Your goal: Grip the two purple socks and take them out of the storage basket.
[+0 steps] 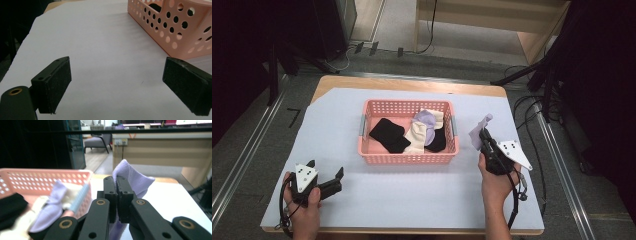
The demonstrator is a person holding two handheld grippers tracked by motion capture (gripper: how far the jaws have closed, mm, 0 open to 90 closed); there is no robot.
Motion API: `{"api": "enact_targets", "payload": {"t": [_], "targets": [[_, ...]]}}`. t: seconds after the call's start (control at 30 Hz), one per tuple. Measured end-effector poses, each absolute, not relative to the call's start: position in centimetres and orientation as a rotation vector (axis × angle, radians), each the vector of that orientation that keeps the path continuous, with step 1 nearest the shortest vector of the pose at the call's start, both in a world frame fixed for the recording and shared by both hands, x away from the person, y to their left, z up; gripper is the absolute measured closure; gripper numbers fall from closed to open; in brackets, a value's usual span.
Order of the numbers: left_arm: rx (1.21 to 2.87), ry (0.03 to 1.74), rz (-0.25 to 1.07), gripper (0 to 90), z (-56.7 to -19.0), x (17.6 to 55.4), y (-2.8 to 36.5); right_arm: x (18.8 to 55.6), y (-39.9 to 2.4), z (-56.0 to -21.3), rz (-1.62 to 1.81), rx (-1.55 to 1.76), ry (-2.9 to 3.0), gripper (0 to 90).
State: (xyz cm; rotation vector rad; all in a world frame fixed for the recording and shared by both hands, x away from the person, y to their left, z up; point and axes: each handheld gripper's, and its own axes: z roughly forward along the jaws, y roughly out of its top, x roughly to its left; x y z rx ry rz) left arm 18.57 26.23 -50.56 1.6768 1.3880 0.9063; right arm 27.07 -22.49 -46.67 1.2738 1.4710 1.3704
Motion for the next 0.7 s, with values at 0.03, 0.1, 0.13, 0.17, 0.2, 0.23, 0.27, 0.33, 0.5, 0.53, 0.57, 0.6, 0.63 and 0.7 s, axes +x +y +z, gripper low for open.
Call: {"api": "enact_targets", "payload": {"t": [0.03, 0.1, 0.13, 0.17, 0.2, 0.23, 0.27, 0.33, 0.5, 0.53, 0.57, 0.6, 0.63, 0.7], "targets": [[1.678, 1.388, 0.906, 9.4, -50.6, 18.6, 26.2, 27.1, -22.8, -47.0, 1.362, 1.286, 1.472, 88.3], [1.675, 1.386, 0.909, 9.4, -50.6, 18.6, 26.2, 27.1, -23.3, -47.8, 1.341, 1.312, 1.475, 88.3], [1.673, 1.385, 0.910, 9.4, -50.6, 18.6, 26.2, 27.1, -23.5, -48.0, 1.336, 1.319, 1.478, 88.3], [1.672, 1.385, 0.910, 9.4, -50.6, 18.6, 26.2, 27.1, -23.7, -48.2, 1.331, 1.324, 1.482, 88.3], [1.672, 1.385, 0.910, 9.4, -50.6, 18.6, 26.2, 27.1, -23.9, -48.4, 1.320, 1.330, 1.482, 88.3], [1.670, 1.387, 0.909, 9.4, -50.6, 18.6, 26.2, 27.0, -24.0, -48.6, 1.315, 1.342, 1.482, 88.3], [1.667, 1.387, 0.910, 9.4, -50.6, 18.6, 26.2, 27.0, -24.2, -48.8, 1.305, 1.354, 1.483, 88.0], [1.671, 1.388, 0.906, 9.4, -50.6, 18.5, 26.2, 27.0, -24.5, -48.9, 1.295, 1.391, 1.479, 82.1], [1.677, 1.387, 0.907, 9.4, -50.6, 18.6, 26.3, 26.9, -24.0, -48.0, 1.399, 1.442, 1.450, 66.0], [1.677, 1.387, 0.906, 9.4, -50.6, 18.6, 26.2, 26.9, -23.7, -47.7, 1.396, 1.437, 1.459, 64.6], [1.679, 1.387, 0.907, 9.4, -50.6, 18.6, 26.2, 27.1, -23.2, -47.3, 1.391, 1.432, 1.474, 63.9], [1.678, 1.387, 0.907, 9.4, -50.6, 18.6, 26.2, 27.2, -22.7, -46.9, 1.385, 1.417, 1.487, 63.5], [1.678, 1.387, 0.906, 9.4, -50.6, 18.6, 26.2, 27.4, -22.1, -46.4, 1.392, 1.414, 1.494, 63.2], [1.678, 1.387, 0.906, 9.4, -50.6, 18.6, 26.2, 27.9, -21.0, -45.7, 1.402, 1.411, 1.515, 62.7]]}}
